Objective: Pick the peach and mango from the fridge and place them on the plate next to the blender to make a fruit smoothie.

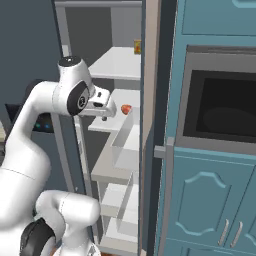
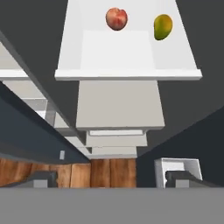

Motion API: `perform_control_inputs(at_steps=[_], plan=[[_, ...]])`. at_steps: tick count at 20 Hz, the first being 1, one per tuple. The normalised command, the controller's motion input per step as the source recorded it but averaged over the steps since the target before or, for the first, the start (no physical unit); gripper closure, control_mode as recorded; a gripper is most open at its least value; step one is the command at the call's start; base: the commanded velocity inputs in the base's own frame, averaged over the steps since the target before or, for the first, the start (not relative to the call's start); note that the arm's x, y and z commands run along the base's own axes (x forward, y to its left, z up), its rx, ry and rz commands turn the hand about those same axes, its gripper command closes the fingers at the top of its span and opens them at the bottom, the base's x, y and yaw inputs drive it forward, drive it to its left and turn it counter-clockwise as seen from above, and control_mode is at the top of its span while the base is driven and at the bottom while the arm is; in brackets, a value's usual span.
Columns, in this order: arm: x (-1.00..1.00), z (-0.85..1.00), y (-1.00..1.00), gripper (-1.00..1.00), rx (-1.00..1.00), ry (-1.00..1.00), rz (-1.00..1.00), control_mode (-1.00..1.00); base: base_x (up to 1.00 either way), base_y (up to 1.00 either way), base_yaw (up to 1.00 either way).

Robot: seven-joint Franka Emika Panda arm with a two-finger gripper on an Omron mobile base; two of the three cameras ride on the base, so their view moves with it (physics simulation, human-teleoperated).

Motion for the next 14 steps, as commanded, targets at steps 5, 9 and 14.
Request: perform_control_inputs(at_steps=[5, 9, 14], plan=[[0.23, -0.02, -0.59, -1.0, 0.0, -0.09, -0.11, -1.0, 0.0, 0.0, 0.0], [0.55, -0.28, -0.06, -1.0, 0.0, -0.07, 0.0, -1.0, 0.0, 0.0, 0.0], [0.65, -0.44, 0.0, -1.0, 0.02, -0.08, 0.0, -1.0, 0.0, 0.0, 0.0]])
